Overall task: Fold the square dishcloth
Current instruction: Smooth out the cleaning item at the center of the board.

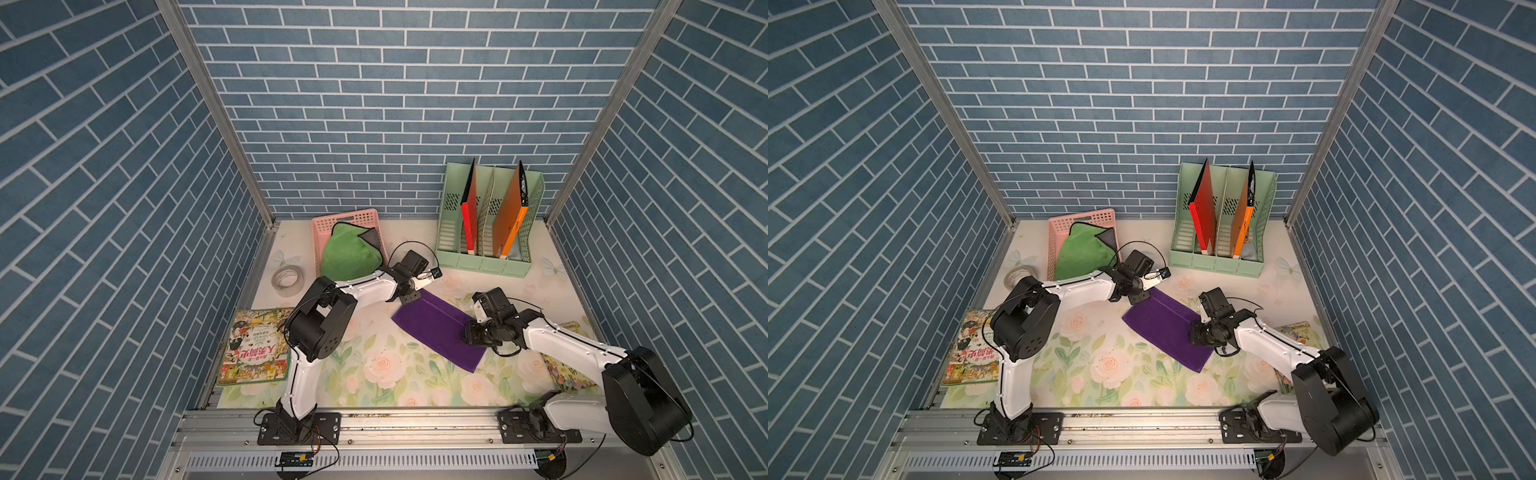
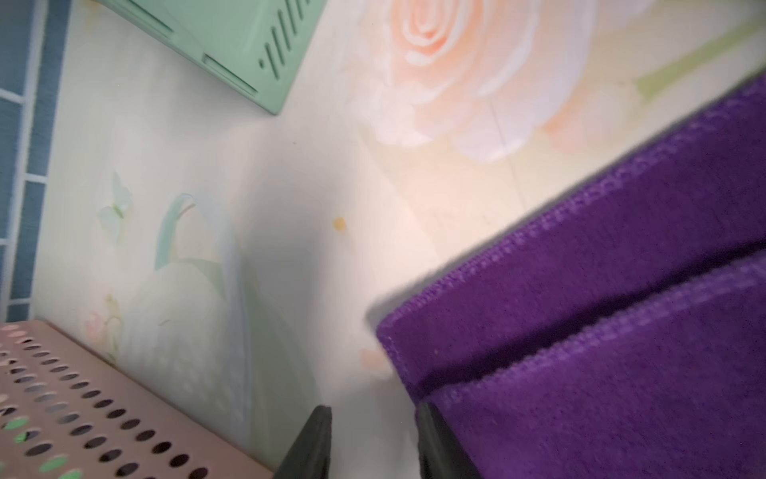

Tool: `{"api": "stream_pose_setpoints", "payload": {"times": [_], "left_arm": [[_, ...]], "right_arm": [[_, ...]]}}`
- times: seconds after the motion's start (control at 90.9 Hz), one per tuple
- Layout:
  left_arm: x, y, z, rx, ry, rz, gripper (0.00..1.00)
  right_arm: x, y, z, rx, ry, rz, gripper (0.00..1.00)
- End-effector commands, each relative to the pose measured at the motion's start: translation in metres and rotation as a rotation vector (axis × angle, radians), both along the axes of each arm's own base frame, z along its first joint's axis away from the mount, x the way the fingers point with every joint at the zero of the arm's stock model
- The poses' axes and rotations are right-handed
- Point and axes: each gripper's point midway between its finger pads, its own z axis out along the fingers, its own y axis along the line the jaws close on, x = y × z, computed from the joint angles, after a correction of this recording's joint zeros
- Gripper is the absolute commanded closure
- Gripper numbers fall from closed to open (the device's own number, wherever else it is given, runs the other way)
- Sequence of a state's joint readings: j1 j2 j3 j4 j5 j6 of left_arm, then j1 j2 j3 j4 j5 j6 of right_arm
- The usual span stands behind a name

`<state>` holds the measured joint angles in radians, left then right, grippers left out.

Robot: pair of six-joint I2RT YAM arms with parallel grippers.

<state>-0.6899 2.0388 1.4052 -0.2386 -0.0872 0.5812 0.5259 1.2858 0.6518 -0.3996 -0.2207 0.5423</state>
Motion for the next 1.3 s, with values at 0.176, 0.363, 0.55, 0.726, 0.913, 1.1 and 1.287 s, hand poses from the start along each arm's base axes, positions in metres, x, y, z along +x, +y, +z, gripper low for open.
{"api": "stream_pose_setpoints", "payload": {"times": [0.176, 0.363, 0.55, 0.726, 0.913, 1.1, 1.287], "left_arm": [[-0.068, 0.006, 0.034, -0.032, 0.216, -0.149, 0.58], [-0.106, 0.047, 0.016, 0.035, 0.245, -0.132, 0.57], [-0.028, 0.054, 0.045, 0.041, -0.137, 0.097, 0.53], [-0.060, 0.011, 0.054, -0.070, 0.109, -0.074, 0.55], [-0.154, 0.004, 0.006, -0.017, 0.396, -0.290, 0.59], [-0.150, 0.015, -0.025, 0.045, 0.403, -0.218, 0.62], [-0.123, 0.048, -0.055, 0.195, 0.293, -0.103, 0.65]], "right_arm": [[0.045, -0.032, 0.003, -0.124, -0.011, -0.071, 0.53], [0.034, -0.039, -0.023, -0.169, 0.044, -0.056, 0.57], [0.027, -0.048, -0.021, -0.199, 0.038, -0.073, 0.55], [0.044, -0.052, 0.032, -0.188, -0.088, -0.135, 0.52], [0.023, -0.030, 0.021, -0.079, -0.036, -0.065, 0.55], [0.001, 0.019, 0.002, 0.090, 0.066, 0.085, 0.58], [-0.001, -0.024, -0.039, -0.055, 0.146, -0.047, 0.64]]}}
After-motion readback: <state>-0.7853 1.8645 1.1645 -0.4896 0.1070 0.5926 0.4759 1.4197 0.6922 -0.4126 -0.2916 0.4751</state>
